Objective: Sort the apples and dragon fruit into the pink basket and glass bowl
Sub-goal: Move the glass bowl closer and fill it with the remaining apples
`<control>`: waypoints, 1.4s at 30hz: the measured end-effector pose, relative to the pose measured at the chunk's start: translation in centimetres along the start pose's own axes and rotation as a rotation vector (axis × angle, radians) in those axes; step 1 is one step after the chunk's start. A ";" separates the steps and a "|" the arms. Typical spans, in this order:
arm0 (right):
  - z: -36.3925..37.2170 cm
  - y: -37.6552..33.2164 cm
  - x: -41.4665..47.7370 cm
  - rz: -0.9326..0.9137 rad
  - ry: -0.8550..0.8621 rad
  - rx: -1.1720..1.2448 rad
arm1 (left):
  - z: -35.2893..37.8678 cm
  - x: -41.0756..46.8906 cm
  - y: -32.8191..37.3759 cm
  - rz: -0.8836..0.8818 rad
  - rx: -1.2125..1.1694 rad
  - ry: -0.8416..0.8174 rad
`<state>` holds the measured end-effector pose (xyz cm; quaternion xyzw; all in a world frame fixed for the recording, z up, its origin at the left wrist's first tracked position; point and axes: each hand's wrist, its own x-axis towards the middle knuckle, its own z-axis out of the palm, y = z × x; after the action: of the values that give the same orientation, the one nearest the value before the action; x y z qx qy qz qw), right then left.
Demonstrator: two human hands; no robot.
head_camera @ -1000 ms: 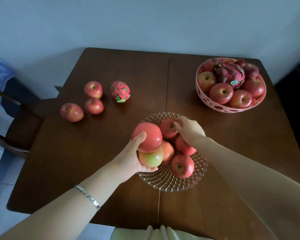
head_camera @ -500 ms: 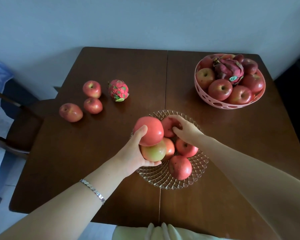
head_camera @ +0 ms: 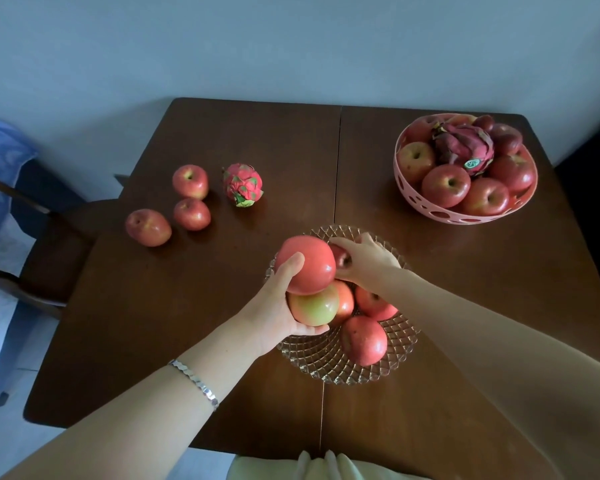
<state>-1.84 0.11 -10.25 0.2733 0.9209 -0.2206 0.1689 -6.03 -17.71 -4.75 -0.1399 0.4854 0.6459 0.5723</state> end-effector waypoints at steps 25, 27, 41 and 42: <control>3.5 -0.4 -7.7 -0.115 0.163 -0.095 | 0.4 -0.1 0.7 -0.008 -0.002 0.053; 3.5 -1.0 -7.2 -0.067 0.212 -0.087 | 0.2 -0.2 0.7 -0.013 0.004 0.059; 2.6 -1.2 -5.4 -0.009 0.119 -0.184 | -1.5 -1.0 0.4 -0.007 0.160 0.132; 2.6 -1.1 -5.4 -0.004 0.141 -0.126 | -1.3 -0.9 0.3 -0.015 0.172 0.143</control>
<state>2.30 -4.34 -9.76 0.2752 0.9431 -0.1427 0.1203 -6.53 -19.21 -4.58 -0.1396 0.5777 0.5860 0.5508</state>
